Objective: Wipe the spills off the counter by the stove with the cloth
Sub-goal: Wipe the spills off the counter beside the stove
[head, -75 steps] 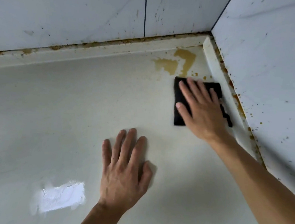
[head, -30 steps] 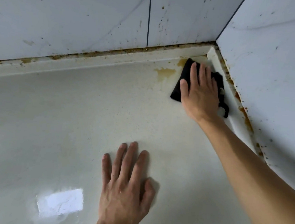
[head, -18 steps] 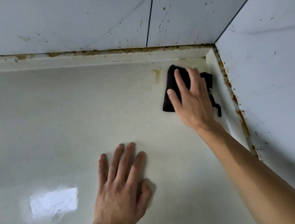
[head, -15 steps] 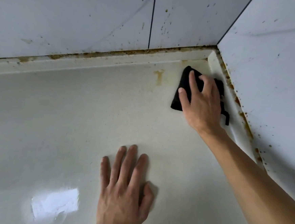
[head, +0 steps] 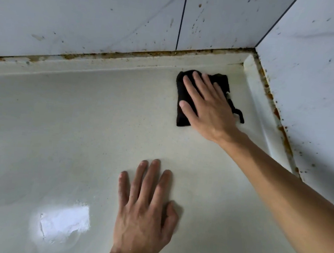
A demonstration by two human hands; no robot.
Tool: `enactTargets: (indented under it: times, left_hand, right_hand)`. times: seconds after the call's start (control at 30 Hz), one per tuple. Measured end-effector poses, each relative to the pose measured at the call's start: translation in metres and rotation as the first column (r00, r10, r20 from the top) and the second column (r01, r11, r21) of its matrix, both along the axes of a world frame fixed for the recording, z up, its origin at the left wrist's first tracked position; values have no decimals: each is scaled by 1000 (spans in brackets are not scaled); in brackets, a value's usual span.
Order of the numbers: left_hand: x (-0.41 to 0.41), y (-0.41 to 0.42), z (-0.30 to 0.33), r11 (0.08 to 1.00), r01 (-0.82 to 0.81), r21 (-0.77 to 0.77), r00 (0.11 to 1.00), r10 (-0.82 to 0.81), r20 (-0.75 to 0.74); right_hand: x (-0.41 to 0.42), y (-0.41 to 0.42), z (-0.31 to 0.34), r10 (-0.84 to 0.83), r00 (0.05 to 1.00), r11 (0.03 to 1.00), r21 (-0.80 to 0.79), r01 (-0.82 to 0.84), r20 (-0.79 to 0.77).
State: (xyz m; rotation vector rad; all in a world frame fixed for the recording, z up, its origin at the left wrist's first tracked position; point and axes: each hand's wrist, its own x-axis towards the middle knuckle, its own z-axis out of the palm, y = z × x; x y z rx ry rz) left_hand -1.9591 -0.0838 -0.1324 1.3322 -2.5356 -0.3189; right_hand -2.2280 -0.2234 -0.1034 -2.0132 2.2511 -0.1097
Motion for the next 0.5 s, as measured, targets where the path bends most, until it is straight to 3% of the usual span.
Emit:
enactTargets:
  times: [0.07,0.2,0.3,0.37,0.5]
  left_hand:
    - [0,0,0,1000,1,2,1000,-1,-5]
    - [-1,0,0,1000,-5,23,1000,5,-5]
    - [-2,0,1,1000,-4,28,1000,4,4]
    - [-1,0,2,1000,-4,28,1000,4,10]
    - [0,0,1,1000,-3,27,1000,3,18]
  right_hand:
    - [-22,9,3,23,1000,999,30,-23,-13]
    - [-21,-12,1,-299,954,954,2,299,-12]
    - [21,-33,0,-390,921,921,-11,390,20]
    - [42,-33,0,-287,958,958,-21,287,12]
    - [36,-16,-1,106,994,994,-3,-105,20]
